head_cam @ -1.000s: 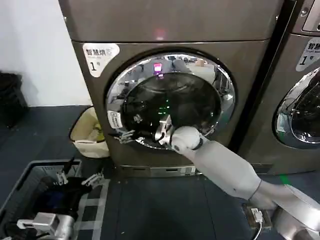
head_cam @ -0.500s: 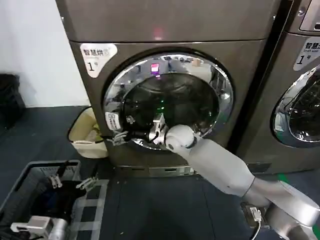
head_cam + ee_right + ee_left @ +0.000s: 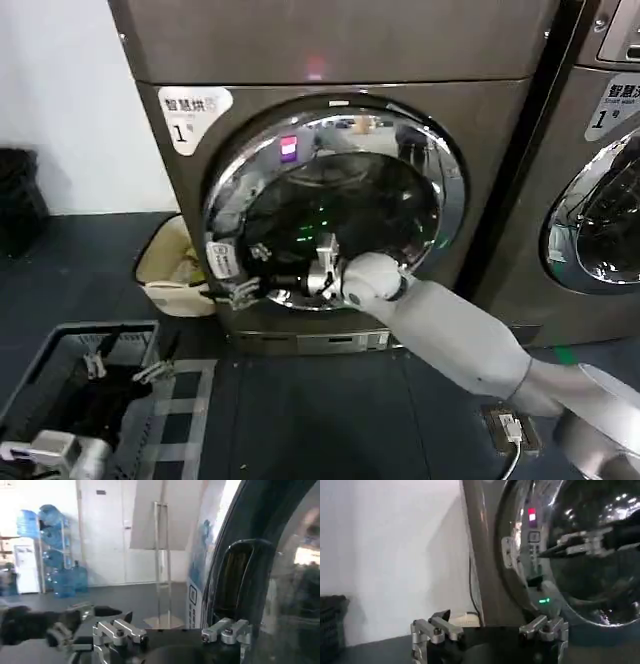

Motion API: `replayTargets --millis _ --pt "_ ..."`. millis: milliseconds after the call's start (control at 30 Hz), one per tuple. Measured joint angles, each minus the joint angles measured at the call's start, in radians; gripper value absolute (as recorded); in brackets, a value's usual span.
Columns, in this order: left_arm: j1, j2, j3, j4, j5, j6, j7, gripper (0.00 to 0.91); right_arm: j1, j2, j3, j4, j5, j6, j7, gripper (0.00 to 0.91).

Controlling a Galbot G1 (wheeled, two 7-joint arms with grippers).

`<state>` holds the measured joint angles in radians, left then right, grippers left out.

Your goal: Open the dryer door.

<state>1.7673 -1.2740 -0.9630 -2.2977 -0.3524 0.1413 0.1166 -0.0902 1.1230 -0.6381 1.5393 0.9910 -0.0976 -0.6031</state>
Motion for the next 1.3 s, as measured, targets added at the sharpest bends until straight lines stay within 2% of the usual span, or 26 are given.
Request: replayTargets --millis 300,633,767,1000,1300 --pt "-0.013 0.072 -0.094 0.047 -0.117 -0.012 0.084 0.907 -0.009 -0.093 -0.022 0.132 0.034 -0.015 -0.045 0.907" --pt "-0.041 0.174 -0.070 0.079 -0.188 -0.031 0.118 0.907 -0.040 -0.225 -0.032 0.277 0.032 0.010 -0.110 0.907" --pt "-0.057 0.220 -0.044 0.088 -0.193 -0.047 0.126 0.907 -0.063 -0.291 -0.022 0.332 0.007 0.020 -0.157 0.907" --pt "-0.091 0.305 0.016 0.102 -0.194 -0.069 0.137 0.907 -0.126 -0.412 0.011 0.413 -0.055 0.057 -0.269 0.907" --pt "-0.125 0.427 0.098 0.114 -0.253 -0.103 0.173 0.907 -0.246 -0.548 0.083 0.441 -0.042 0.145 -0.466 0.907"
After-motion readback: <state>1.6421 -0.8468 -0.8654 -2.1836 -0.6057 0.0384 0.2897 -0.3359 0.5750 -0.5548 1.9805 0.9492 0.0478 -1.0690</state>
